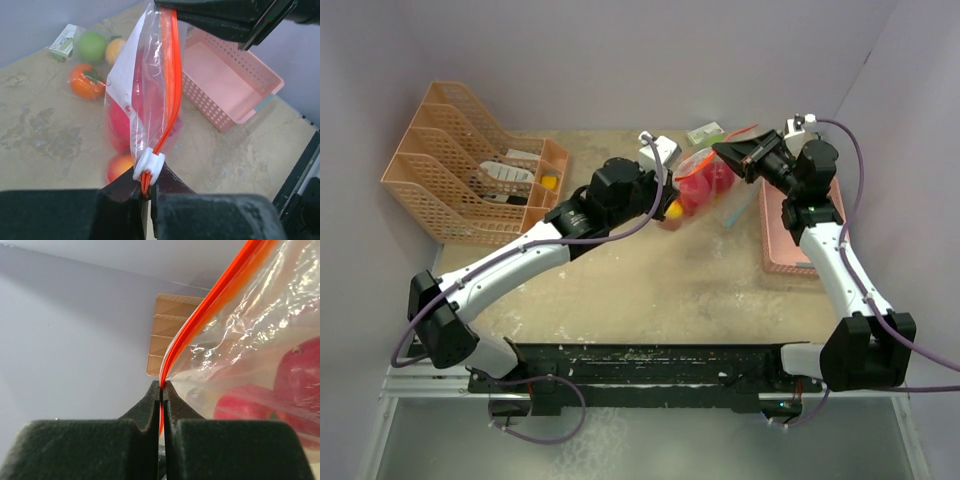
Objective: Open the zip-top bag and remove the fake food
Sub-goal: Pick up the zipper food storage bag at the center of the board, then unzip the zipper food storage bag.
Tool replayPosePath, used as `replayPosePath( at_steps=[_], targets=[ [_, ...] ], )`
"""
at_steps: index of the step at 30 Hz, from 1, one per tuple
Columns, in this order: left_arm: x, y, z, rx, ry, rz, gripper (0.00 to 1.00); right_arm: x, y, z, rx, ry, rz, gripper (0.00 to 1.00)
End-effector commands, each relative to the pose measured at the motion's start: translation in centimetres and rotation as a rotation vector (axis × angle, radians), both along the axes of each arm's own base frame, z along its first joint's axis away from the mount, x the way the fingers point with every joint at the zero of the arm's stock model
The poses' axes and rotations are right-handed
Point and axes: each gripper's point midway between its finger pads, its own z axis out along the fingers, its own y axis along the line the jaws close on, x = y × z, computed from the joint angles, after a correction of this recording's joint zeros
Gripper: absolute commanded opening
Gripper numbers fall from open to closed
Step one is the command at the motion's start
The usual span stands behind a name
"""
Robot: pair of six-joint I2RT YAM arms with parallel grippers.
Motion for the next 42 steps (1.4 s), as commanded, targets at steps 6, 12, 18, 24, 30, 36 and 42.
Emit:
replayPosePath(
  at_steps=[6,12,18,24,30,36,42],
  targets=[
    [0.6,-0.9,7.2,-0.127,-0.11,-0.01,0.0,-2.2,0.3,3.3,0.028,-0.115,0.031,0.0],
    [0.2,-1.1,8.5,-0.14,-0.109,-0.062,0.0,-2.4,0.6,3.4,-0.067,-0.18,0.059,0.28],
    [-0.2,0.1,7.7,-0.119,-0.048,-0.137,0.0,-2.7,0.3,3.2,-0.333,-0.301,0.087,0.56],
    [-0.1,2.6,7.1,-0.124,0.027,-0.246,0.0,-5.0,0.6,5.5,-0.468,-0.517,0.144,0.48],
    [-0.7,3.1,6.5,-0.074,0.056,-0.396,0.0,-8.3,2.4,7.8,-0.565,-0.796,0.33,0.48],
    [-3.0,1.1,6.8,-0.094,0.122,-0.626,0.0,-7.4,3.7,7.2,-0.73,-0.9,0.451,0.65],
    [-4.8,1.2,7.5,-0.105,0.128,-0.719,0.0,-7.0,6.3,5.9,-0.839,-0.929,0.576,0.65]
  ],
)
